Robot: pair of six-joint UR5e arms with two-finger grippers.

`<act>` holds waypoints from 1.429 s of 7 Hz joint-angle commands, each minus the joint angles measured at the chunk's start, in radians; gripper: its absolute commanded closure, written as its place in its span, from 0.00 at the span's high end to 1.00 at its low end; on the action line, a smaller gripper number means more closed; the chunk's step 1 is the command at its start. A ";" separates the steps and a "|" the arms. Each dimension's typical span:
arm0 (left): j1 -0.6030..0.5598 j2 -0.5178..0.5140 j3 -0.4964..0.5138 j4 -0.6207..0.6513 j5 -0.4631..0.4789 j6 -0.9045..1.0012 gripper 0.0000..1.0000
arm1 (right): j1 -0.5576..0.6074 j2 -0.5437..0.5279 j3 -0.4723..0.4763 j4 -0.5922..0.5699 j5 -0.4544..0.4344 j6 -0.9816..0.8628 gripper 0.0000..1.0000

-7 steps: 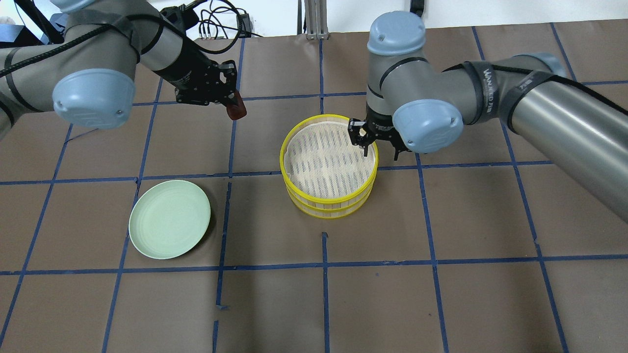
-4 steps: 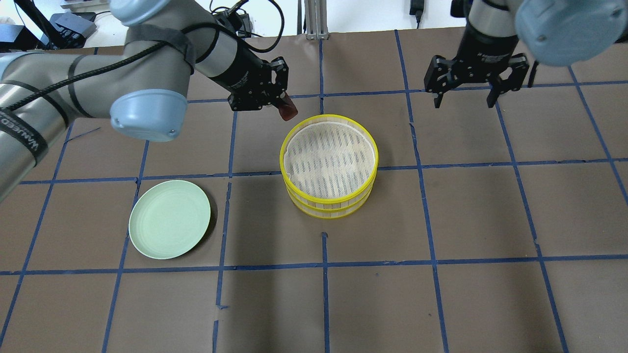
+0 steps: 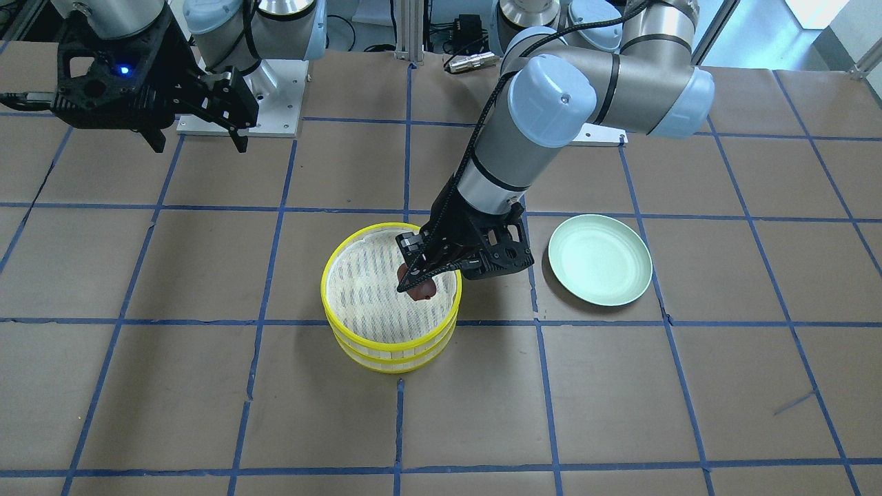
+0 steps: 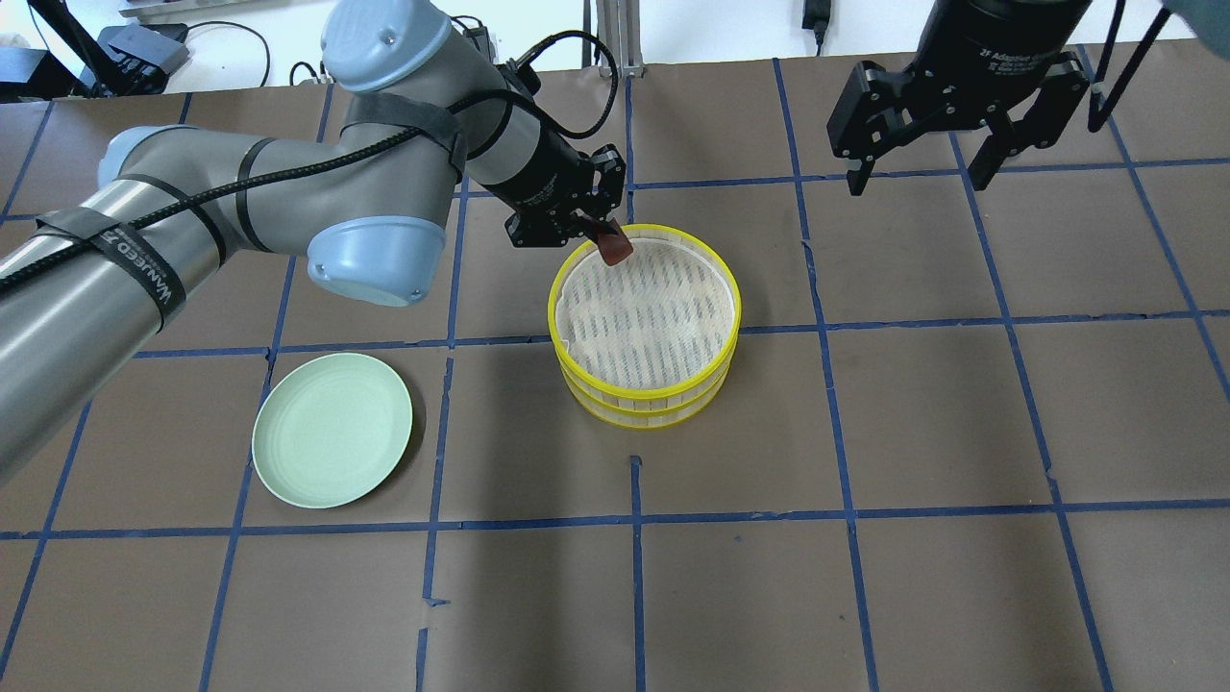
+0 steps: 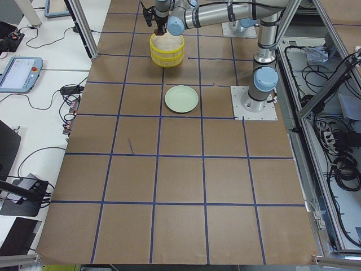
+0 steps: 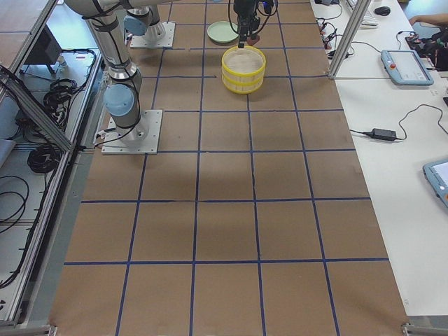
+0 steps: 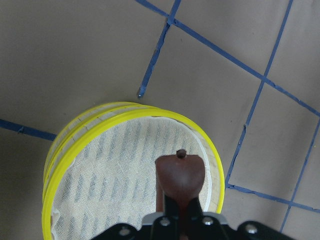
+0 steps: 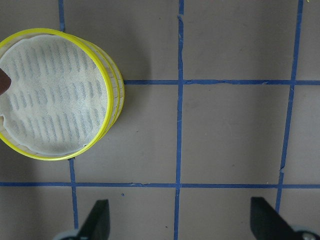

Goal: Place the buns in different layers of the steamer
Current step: 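Lower the brown bun into the top tier and open the left gripper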

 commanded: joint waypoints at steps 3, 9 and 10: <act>-0.014 -0.008 -0.003 0.000 0.059 0.009 0.97 | 0.002 -0.005 0.023 -0.037 -0.003 -0.020 0.99; 0.146 0.083 0.044 -0.167 0.192 0.488 0.99 | 0.004 -0.008 0.044 -0.038 0.003 -0.004 0.99; 0.228 0.151 0.070 -0.348 0.192 0.625 1.00 | 0.005 -0.008 0.040 -0.038 0.005 0.000 0.99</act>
